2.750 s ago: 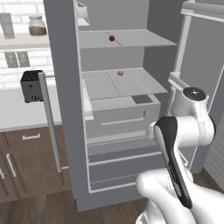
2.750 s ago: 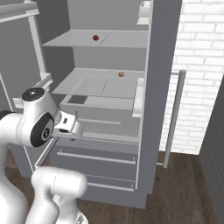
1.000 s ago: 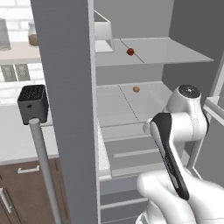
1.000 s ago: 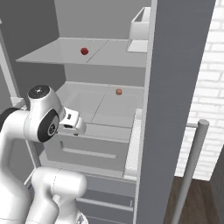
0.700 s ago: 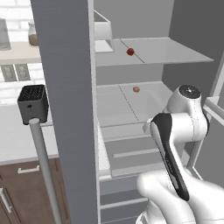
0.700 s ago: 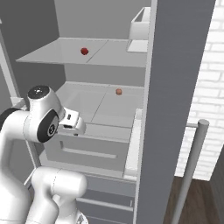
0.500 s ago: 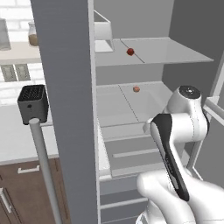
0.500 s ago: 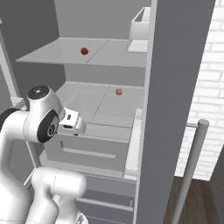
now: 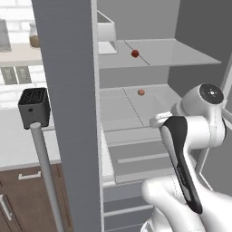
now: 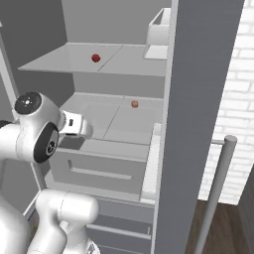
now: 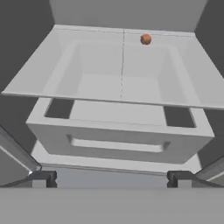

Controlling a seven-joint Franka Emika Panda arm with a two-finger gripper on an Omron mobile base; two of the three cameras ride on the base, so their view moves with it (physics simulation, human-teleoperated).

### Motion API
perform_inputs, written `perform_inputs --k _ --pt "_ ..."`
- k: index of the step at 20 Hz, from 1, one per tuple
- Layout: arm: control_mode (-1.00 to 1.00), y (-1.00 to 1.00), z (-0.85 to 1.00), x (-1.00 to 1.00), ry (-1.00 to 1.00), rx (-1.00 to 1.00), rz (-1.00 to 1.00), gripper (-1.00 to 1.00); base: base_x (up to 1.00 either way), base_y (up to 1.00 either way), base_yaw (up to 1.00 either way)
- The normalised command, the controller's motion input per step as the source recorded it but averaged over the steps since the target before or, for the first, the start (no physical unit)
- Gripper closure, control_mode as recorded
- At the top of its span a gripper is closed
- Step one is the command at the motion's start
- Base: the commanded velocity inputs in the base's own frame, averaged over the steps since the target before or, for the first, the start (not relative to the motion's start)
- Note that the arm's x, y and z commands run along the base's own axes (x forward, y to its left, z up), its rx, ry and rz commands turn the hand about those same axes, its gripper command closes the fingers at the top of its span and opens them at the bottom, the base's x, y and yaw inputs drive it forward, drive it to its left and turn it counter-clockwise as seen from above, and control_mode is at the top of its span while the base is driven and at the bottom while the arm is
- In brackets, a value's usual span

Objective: Take the strawberry from the fridge and place it on top of the pancake, located on the dining counter.

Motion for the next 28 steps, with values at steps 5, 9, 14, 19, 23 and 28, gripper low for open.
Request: perform_inputs --k 5,9,14,19,23,28 --pt "-1.00 0.26 1.00 0.00 -0.18 -0.03 0.00 -1.00 0.00 0.00 0.00" --pt "-1.00 0.13 1.00 0.00 -0.07 -0.02 0.01 -1.00 0.00 0.00 0.00" --pt "-1.00 0.00 0.90 0.10 -0.15 0.00 0.01 -1.00 0.00 0.00 0.00" --pt "-1.00 -0.08 0.34 0.28 -0.06 0.00 -0.01 -1.00 0.00 0.00 0.00" --pt "-1.00 0.28 -0.03 0.96 -0.02 0.00 -0.10 -1.00 0.00 0.00 0.00" --pt "-1.00 0.01 -0.06 0.91 -0.04 0.00 -0.05 -1.00 0.00 0.00 0.00"
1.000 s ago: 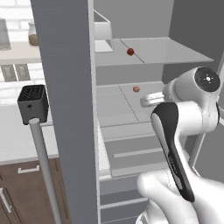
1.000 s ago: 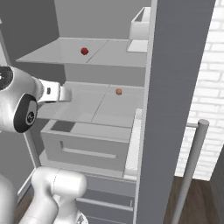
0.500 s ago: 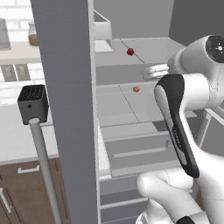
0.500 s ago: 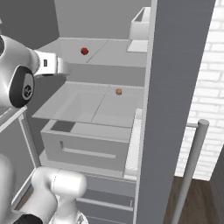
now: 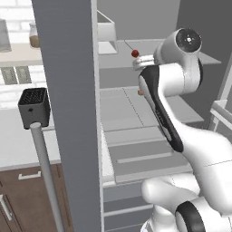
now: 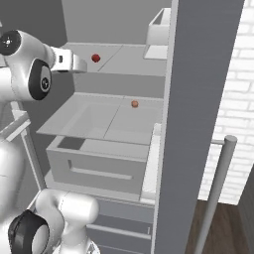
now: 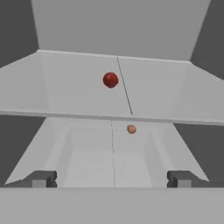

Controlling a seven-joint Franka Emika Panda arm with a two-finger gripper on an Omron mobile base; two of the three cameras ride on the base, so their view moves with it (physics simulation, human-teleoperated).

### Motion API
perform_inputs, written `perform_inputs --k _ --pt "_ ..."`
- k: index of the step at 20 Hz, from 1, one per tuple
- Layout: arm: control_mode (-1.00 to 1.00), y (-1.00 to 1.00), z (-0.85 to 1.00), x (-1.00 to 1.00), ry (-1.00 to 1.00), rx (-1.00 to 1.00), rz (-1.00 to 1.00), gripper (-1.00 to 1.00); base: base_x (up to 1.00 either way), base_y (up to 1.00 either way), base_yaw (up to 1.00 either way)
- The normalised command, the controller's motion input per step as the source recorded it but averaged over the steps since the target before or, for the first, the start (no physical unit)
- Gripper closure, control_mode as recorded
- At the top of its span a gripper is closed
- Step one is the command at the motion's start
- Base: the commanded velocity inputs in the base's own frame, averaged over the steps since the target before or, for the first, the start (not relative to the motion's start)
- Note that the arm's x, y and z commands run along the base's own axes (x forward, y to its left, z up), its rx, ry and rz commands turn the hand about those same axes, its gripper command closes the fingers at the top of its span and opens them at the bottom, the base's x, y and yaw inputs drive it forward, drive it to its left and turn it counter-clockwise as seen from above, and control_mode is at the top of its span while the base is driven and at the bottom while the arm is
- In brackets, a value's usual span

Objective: Take the strawberry from the fridge and place it on top of the pancake, located on the dining counter.

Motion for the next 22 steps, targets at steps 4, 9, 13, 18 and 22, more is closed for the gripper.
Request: perform_inputs --k 4,9,13,18,22 --pt "-1.00 0.02 0.35 0.89 0.08 0.00 0.00 -1.00 0.00 0.00 0.00" --pt "-1.00 -0.09 0.34 0.95 0.18 0.00 0.01 -1.00 0.00 0.00 0.00" --pt "-1.00 0.04 -0.02 0.89 0.04 0.00 -0.02 -1.00 0.00 0.00 0.00" --pt "-1.00 0.00 -0.27 0.70 0.02 0.00 -0.03 -1.00 0.00 0.00 0.00" --pt "-1.00 0.00 -0.28 0.77 0.05 0.00 -0.04 -1.00 0.00 0.00 0.00"
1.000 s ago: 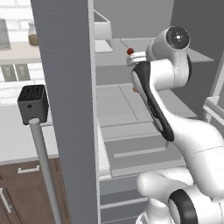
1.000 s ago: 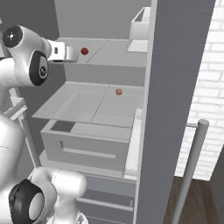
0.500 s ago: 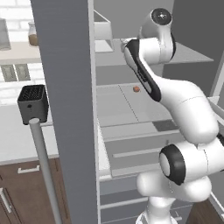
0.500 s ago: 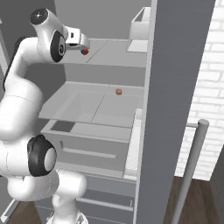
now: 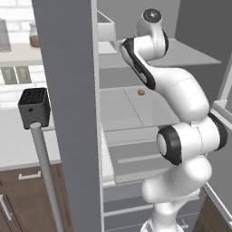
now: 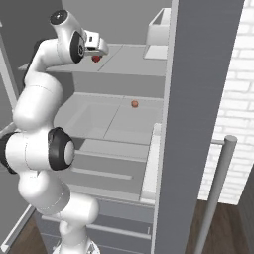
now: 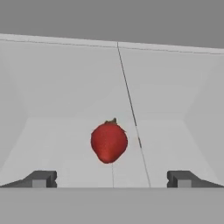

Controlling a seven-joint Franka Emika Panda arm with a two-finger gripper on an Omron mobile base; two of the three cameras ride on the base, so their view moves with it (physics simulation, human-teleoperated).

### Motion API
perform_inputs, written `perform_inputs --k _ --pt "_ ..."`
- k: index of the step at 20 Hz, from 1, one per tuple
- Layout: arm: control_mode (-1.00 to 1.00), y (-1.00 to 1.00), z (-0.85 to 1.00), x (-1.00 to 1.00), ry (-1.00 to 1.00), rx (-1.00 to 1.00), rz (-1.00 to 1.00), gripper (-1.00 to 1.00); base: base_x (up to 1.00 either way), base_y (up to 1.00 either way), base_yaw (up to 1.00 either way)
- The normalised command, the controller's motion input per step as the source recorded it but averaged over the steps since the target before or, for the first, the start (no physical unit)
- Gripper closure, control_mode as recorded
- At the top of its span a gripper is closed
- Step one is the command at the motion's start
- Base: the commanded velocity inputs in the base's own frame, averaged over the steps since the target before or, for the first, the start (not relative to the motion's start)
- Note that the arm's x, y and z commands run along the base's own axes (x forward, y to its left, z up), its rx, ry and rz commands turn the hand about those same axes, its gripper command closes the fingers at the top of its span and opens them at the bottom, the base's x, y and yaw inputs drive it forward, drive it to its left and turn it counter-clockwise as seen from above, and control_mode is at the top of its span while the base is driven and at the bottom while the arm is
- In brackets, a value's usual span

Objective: Take the strawberry from the fridge and place it on top of the pancake, located on the dining counter.

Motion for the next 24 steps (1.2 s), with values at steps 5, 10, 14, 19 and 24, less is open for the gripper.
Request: perform_inputs --k 5,10,14,19,24 --pt "-1.00 0.00 -0.15 0.71 0.01 0.00 -0.03 -1.00 0.00 0.00 0.00" --pt "-1.00 0.00 0.00 0.49 0.01 0.00 0.00 -1.00 0.00 0.00 0.00" --pt "-1.00 0.00 -0.04 0.03 0.05 0.00 0.00 -1.00 0.00 0.00 0.00" --pt "-1.00 0.00 -0.17 0.08 0.07 0.00 0.00 -1.00 0.00 0.00 0.00" --pt "-1.00 0.00 -0.25 0.06 0.09 0.00 0.00 -1.00 0.00 0.00 0.00"
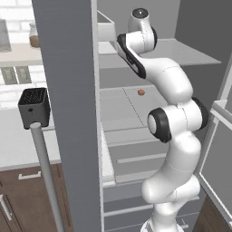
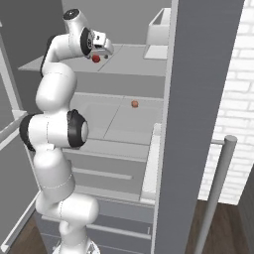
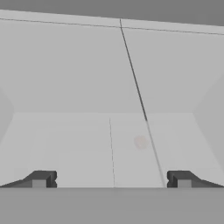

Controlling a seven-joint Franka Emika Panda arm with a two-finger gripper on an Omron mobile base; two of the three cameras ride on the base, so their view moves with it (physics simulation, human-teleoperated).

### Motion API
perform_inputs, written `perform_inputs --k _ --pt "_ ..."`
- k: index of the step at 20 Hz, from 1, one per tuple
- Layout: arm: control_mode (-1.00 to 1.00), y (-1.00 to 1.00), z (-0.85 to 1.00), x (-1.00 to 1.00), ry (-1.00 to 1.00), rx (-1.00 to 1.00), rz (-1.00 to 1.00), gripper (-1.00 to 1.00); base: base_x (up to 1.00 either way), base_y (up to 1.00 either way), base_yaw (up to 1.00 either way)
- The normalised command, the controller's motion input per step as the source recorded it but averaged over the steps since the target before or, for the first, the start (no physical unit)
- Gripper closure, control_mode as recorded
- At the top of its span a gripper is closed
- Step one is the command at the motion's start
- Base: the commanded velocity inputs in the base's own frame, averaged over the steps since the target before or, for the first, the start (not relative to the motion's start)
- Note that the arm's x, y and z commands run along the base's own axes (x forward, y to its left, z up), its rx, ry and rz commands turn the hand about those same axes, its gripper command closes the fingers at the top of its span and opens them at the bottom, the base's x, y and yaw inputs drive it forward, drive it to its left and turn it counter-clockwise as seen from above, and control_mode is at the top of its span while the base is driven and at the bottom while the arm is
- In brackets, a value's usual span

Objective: Take the strawberry from the fridge and place it on top of the pancake, located on the dining counter.

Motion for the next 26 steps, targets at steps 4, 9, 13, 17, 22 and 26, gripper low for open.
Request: perform_inputs --k 4,9,13,17,22,26 --pt "-1.00 0.00 -0.24 0.01 0.05 0.00 0.00 -1.00 0.00 0.00 0.00" --pt "-1.00 0.00 -0.19 -0.12 0.01 0.00 0.00 -1.00 0.00 0.00 0.00" --pt "-1.00 0.00 -0.05 -0.21 0.00 0.00 -0.01 -1.00 0.00 0.00 0.00" --pt "-1.00 0.00 0.00 -0.21 0.00 0.00 -0.02 -1.00 0.00 0.00 0.00" --pt "-1.00 0.00 0.00 -0.11 0.00 0.00 -0.02 -1.00 0.00 0.00 0.00" --pt "-1.00 0.00 0.00 -0.26 0.00 0.00 -0.04 -1.00 0.00 0.00 0.00"
